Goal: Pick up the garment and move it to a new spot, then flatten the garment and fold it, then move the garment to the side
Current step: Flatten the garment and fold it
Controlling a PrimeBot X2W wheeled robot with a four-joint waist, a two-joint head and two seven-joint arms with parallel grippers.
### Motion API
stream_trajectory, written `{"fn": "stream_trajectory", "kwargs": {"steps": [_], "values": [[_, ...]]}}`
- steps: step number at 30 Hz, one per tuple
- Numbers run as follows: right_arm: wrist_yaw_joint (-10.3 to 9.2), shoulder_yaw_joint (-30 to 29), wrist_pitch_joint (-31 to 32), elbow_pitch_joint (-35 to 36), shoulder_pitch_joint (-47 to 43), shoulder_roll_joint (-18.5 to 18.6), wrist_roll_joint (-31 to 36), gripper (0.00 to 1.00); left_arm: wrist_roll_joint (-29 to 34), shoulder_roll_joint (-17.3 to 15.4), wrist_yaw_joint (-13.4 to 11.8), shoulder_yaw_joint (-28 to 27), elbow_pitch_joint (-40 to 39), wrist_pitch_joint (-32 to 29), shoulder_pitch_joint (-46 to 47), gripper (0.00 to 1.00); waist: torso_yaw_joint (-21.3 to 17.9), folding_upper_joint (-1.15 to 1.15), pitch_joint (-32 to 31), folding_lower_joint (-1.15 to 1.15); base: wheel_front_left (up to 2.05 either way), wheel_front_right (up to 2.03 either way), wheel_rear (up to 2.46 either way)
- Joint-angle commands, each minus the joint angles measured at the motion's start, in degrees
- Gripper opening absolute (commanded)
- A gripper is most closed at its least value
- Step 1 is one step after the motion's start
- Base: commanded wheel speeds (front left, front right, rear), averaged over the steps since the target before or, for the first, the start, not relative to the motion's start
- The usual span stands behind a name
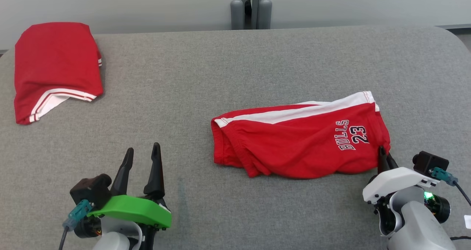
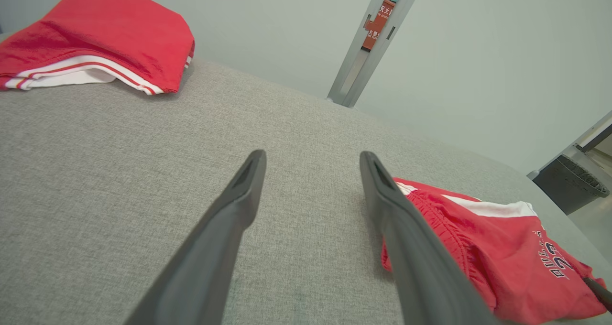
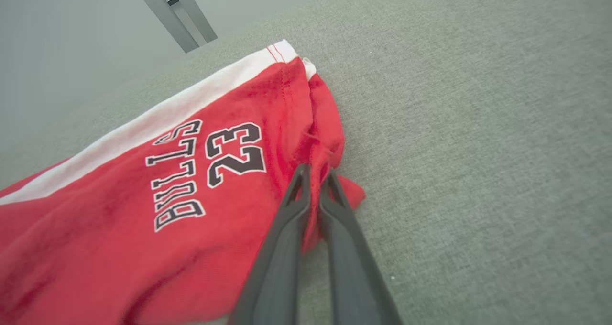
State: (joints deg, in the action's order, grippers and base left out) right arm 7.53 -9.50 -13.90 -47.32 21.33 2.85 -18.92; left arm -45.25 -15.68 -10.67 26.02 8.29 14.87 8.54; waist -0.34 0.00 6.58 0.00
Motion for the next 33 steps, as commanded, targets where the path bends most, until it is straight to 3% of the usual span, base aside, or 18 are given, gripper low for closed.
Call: {"fn": "stream_trajectory", "kwargs": {"steps": [1,6,11,23,29,33], "values": [[-0.08,-0.13,0.18,0.47,-0.77,0.11,0.1,0.0,0.61,0.03,-0.19,0.16,0.24,0.2,-0.91,1.0,0.31,0.0,-0.06,0.0,0.0,0.0,0.0],[-0.08,-0.56,0.64,1.2,-0.98,0.09,0.78,0.0,0.57,0.53,0.16,0.73,0.63,0.12,-0.49,1.0,1.26,0.0,-0.2,0.0,0.0,0.0,0.0],[-0.08,2.69,0.89,4.21,-0.1,0.08,-0.78,0.0,0.39,0.89,0.4,0.73,1.04,0.16,-0.28,1.0,2.48,0.0,-1.01,0.0,0.0,0.0,0.0],[-0.07,23.65,5.09,15.72,2.22,0.08,-9.35,0.0,0.09,1.27,0.6,0.74,1.39,0.19,-0.57,1.0,7.55,0.0,-2.57,0.0,0.0,0.0,0.0],[-0.07,32.46,7.51,15.14,1.93,0.14,-10.27,0.0,0.08,1.44,0.81,0.73,1.48,0.22,-0.77,1.0,9.55,0.0,-2.4,0.0,0.0,0.0,0.0],[-0.07,34.81,6.8,13.92,2.18,0.14,-11.78,0.0,0.12,1.42,0.91,0.62,1.51,0.25,-1.13,1.0,10.17,0.0,-2.4,0.0,0.0,0.0,0.0]]}}
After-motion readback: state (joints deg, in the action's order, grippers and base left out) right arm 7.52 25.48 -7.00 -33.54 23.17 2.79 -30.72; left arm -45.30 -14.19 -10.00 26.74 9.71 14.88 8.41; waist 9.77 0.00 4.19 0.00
